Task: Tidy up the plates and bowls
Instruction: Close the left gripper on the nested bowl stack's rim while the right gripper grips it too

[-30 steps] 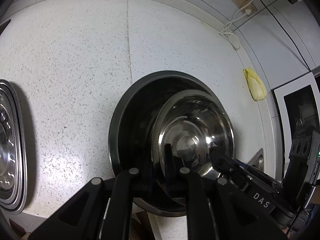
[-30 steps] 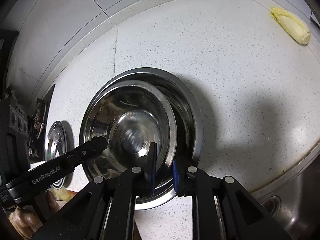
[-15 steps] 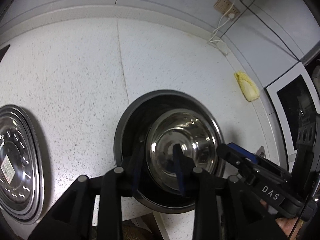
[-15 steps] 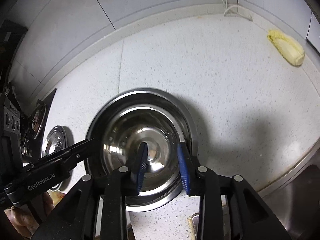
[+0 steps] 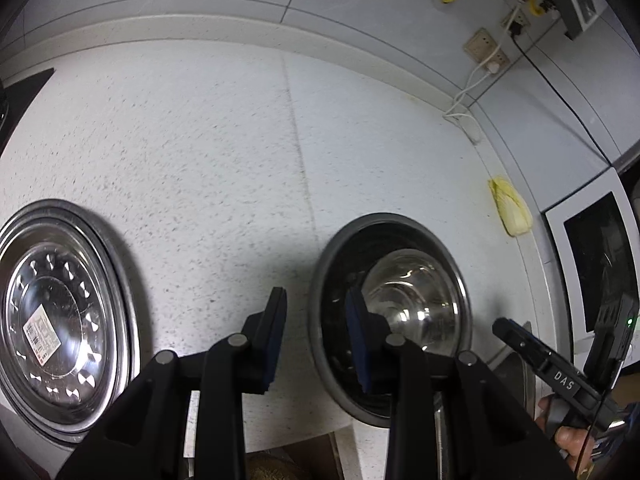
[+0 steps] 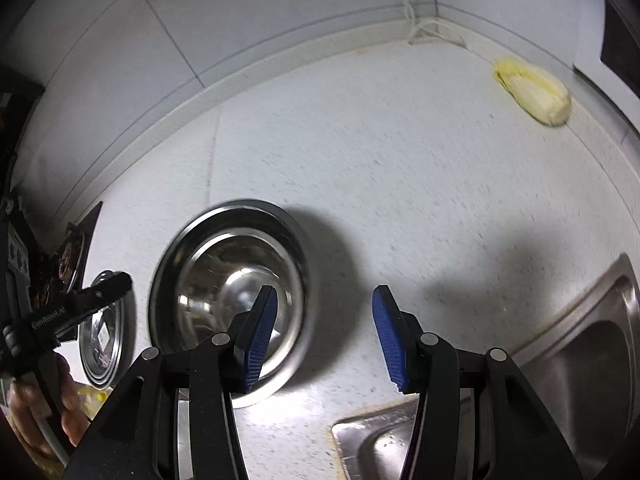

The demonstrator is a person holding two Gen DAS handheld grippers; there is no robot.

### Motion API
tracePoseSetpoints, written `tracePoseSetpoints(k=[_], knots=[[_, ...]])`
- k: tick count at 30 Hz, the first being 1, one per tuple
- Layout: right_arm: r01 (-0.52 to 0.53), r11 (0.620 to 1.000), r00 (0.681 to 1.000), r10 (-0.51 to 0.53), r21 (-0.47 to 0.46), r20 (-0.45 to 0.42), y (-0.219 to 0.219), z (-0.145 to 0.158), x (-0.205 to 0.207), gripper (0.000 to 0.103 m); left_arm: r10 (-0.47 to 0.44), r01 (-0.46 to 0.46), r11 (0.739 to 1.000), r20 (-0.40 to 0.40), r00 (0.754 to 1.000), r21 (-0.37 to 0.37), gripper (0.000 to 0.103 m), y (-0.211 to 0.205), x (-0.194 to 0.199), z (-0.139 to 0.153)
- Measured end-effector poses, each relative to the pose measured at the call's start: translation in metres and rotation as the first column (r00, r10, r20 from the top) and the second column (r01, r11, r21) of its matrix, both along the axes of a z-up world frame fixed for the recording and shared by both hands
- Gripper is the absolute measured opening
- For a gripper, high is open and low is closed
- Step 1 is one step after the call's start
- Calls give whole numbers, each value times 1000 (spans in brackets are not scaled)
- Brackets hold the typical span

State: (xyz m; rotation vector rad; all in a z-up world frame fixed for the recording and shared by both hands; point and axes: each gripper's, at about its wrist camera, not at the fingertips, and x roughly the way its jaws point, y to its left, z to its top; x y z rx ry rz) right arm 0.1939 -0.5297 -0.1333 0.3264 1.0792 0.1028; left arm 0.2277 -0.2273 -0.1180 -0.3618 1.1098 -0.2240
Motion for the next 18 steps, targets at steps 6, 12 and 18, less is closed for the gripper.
tracePoseSetpoints(k=[6, 12, 18], knots=[[-11, 999, 999, 13, 33, -40, -3, -16, 0, 45, -16, 16, 1000, -20, 1000, 7, 29, -6, 0, -10], [-28, 998, 998, 31, 54, -54, 1, -20, 4, 41, -7, 6, 1000, -64, 998, -4, 29, -8, 5, -24], [8, 992, 997, 2, 127, -80, -5, -32, 13, 29, 4, -17, 997, -153, 988, -81, 27, -3, 9, -49]])
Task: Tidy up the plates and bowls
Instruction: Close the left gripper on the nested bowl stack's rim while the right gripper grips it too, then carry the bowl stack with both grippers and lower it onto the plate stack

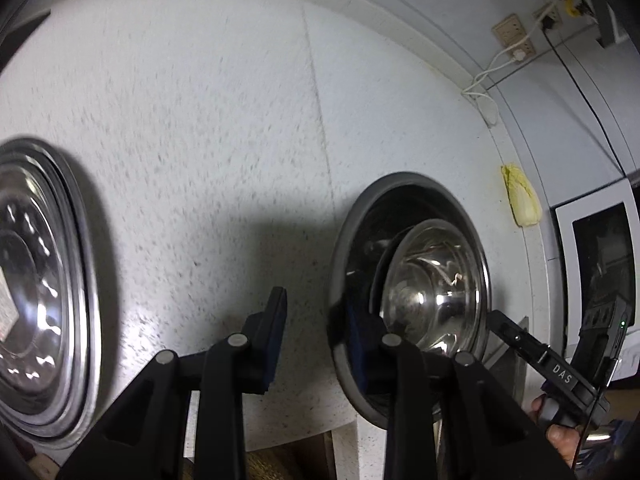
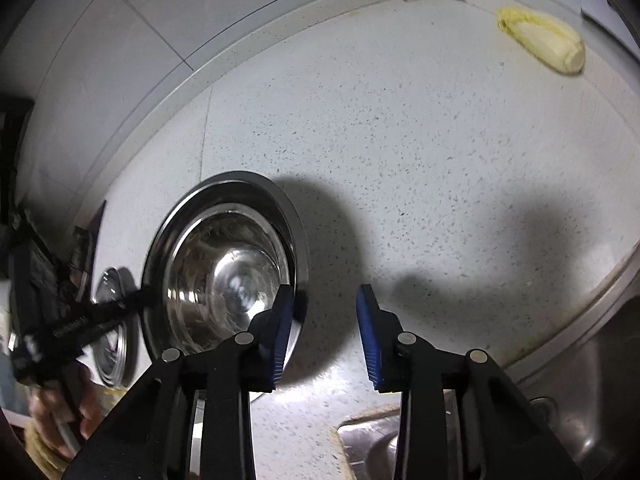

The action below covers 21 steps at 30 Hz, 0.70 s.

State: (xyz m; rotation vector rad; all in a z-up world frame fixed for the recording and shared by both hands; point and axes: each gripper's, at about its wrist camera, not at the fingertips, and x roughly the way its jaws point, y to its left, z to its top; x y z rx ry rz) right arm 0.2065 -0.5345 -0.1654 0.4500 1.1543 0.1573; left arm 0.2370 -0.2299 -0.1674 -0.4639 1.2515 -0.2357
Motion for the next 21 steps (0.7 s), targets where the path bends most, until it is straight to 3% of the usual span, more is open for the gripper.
tracePoseSetpoints(k=[5, 11, 14, 16, 21], knots=[[-14, 1000, 1000, 14, -6, -13, 7, -6, 5, 27, 8, -9, 999, -34, 999, -42, 26, -1, 3, -10], [-20, 1000, 1000, 20, -13, -19, 13, -12, 10, 26, -9, 2, 993, -62, 998, -118, 15, -7, 9, -23], [-25, 1000, 999, 25, -11, -21, 13, -14, 13, 25, -30, 25, 993, -47, 998, -117, 11, -12, 11, -23], [-37, 999, 999, 37, 28, -15, 13, -15, 14, 9, -38, 33, 993, -38, 999, -114, 11, -14, 13, -22], [-64, 996, 998, 64, 58, 2, 14, -14, 18, 9, -40, 38, 994, -23, 999, -104, 10, -14, 14, -20]])
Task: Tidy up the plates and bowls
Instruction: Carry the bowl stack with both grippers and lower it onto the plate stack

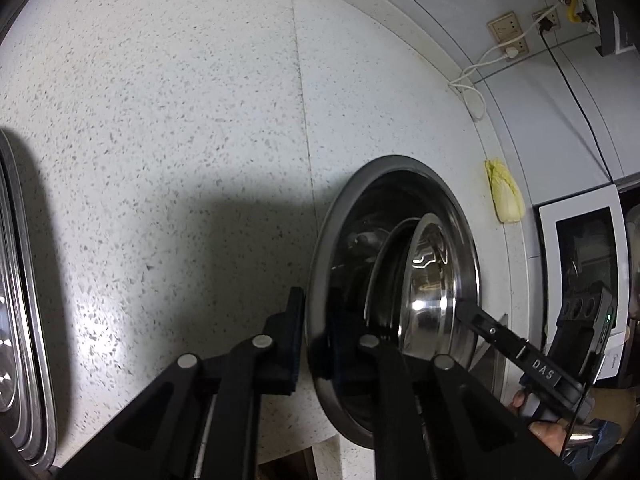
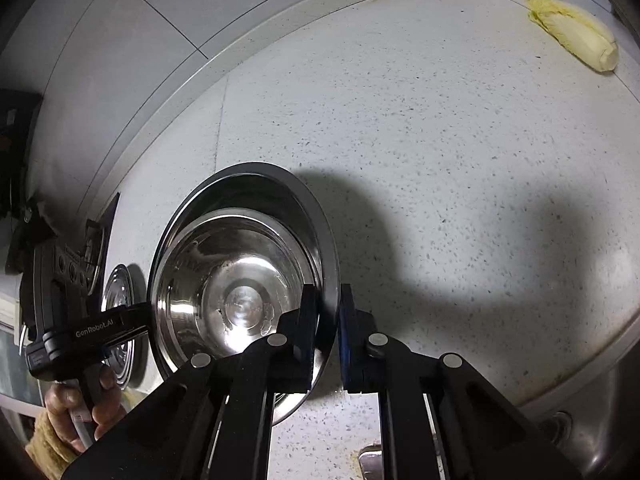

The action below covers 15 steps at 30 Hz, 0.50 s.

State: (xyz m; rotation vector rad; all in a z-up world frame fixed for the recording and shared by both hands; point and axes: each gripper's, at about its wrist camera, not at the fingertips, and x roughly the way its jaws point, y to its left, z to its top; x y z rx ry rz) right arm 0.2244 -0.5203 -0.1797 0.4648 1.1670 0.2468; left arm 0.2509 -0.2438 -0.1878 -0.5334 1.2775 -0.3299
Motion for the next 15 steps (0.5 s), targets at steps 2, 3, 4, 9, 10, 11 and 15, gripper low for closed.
tracePoseSetpoints(k=[2, 3, 4, 9, 10, 11, 15], knots=[[1, 1000, 1000, -1, 19, -3, -4, -1, 0, 9, -1, 1, 1000, 1, 1000, 1, 10, 0, -2, 2], [-4, 1000, 1000, 4, 11, 2, -3, 0, 0, 9, 0, 0, 1000, 5, 1000, 6, 10, -1, -2, 3], [-11, 1000, 1000, 11, 3, 8, -2, 2, 0, 9, 6, -6, 1000, 6, 1000, 11, 10, -1, -3, 5], [-22, 1000, 1000, 22, 5, 17, 4, 13, 3, 9, 28, -28, 1000, 8, 1000, 14, 10, 8, -8, 19], [-23, 1000, 1000, 23, 4, 21, 6, 16, 2, 9, 31, -32, 999, 13, 999, 13, 10, 11, -10, 24], [-22, 1000, 999, 22, 1, 26, 9, 22, 1, 9, 35, -35, 999, 17, 999, 12, 10, 15, -12, 30], [-23, 1000, 998, 24, -20, 55, 25, 42, -4, 9, 46, -46, 999, 46, 998, 6, 10, 33, -22, 51]])
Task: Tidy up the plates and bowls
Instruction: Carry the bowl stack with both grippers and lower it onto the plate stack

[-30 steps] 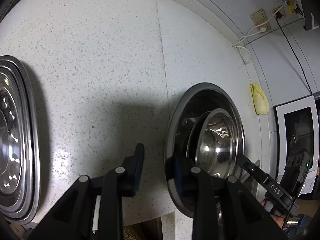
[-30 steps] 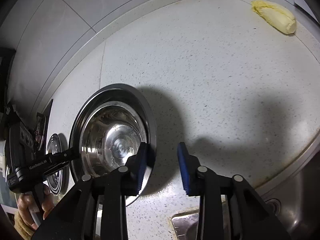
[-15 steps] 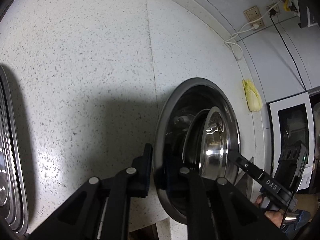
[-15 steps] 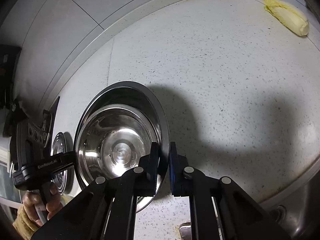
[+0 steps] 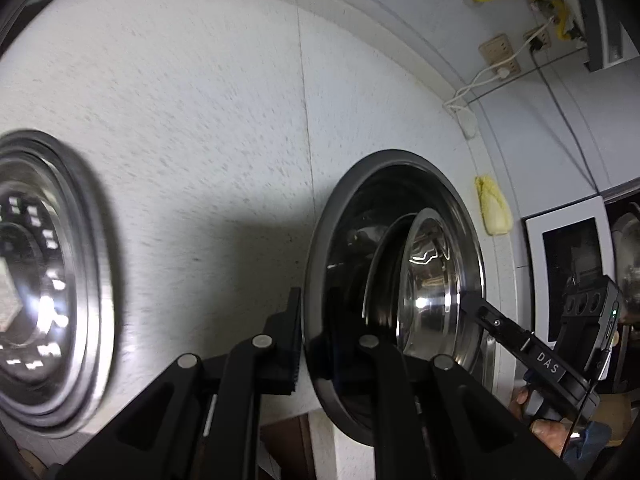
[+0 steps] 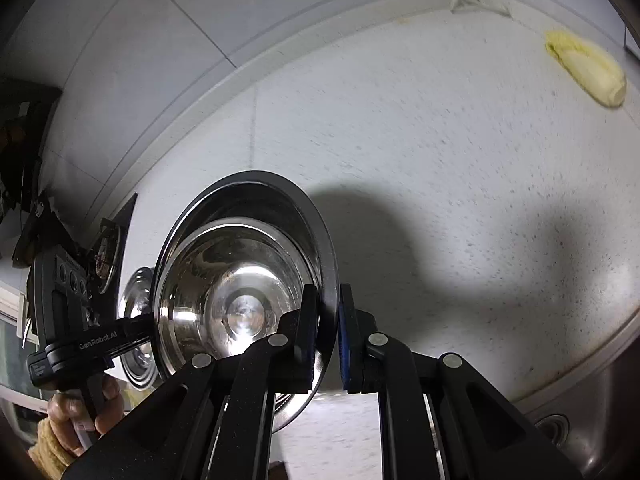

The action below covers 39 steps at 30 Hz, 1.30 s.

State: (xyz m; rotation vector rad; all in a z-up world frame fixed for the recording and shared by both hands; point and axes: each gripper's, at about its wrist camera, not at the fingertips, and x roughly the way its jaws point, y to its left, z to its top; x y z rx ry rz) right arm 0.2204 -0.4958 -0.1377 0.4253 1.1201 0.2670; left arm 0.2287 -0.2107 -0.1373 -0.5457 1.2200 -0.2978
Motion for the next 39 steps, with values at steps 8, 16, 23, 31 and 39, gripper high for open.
tracePoseSetpoints(k=[8, 16, 23, 31, 39], knots=[[-52, 998, 996, 55, -45, 68, 85, 43, -26, 9, 75, -75, 997, 71, 995, -2, 10, 100, -47, 45], [-106, 993, 986, 111, -49, 127, 195, 75, -47, 9, 125, -135, 989, 138, 983, 63, 10, 212, -84, 86], [-143, 988, 983, 149, -64, 109, 245, 62, -41, 9, 174, -181, 982, 101, 980, 58, 9, 258, -88, 64], [-187, 979, 981, 190, -84, 29, 264, 22, -28, 9, 240, -241, 970, 26, 970, 43, 9, 262, -89, 10], [-212, 973, 977, 213, -87, -1, 265, 0, -21, 9, 253, -254, 966, 28, 967, 54, 9, 257, -84, -12]])
